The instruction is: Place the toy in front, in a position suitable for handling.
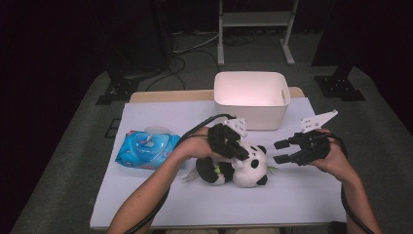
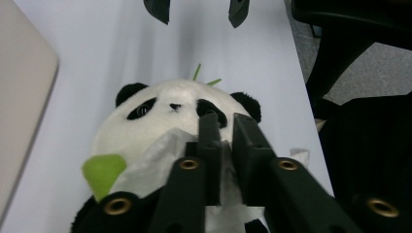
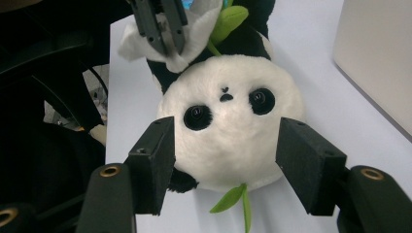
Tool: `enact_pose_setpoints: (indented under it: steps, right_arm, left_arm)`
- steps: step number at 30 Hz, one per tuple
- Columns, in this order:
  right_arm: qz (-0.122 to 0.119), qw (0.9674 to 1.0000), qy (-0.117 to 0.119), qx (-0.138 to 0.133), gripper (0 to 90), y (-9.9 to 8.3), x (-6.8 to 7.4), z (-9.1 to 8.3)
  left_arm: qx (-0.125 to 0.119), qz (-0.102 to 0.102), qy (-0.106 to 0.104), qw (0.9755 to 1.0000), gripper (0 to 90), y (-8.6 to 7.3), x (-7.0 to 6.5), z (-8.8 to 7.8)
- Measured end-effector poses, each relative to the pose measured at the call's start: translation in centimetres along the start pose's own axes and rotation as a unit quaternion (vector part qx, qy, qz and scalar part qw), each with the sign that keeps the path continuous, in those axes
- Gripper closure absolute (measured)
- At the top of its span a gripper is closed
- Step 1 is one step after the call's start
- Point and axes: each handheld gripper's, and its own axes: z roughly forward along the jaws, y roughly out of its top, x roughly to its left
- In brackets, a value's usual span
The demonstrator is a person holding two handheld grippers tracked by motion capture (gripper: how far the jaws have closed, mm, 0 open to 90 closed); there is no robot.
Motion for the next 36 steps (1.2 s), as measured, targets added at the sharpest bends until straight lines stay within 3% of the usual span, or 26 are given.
enact_pose_setpoints:
  steps: [5,12,16,25,36]
  right_arm:
    - [-0.004,1.0,0.0,0.002,38.4,0.1,0.1,0.2]
    - [-0.026,0.9995,0.009,0.013,38.7,1.4,1.1,1.4]
    - [-0.049,0.9983,0.026,0.019,39.4,3.1,1.9,3.2]
    - [-0.094,0.9941,0.041,0.035,39.8,6.5,3.1,7.0]
    - [-0.116,0.9897,0.027,0.078,42.3,8.3,3.4,10.5]
  left_arm:
    - [-0.011,-0.008,0.005,0.9999,69.1,-0.4,0.1,-0.8]
    - [-0.022,-0.015,0.014,0.9995,68.1,-1.3,-0.1,-2.7]
    - [-0.026,-0.021,0.023,0.9992,68.1,-2.1,-0.3,-3.8]
    - [-0.022,-0.038,0.039,0.9983,68.3,-4.4,-0.6,-5.4]
    - [-0.017,-0.059,0.04,0.9973,69.4,-6.8,-0.6,-5.7]
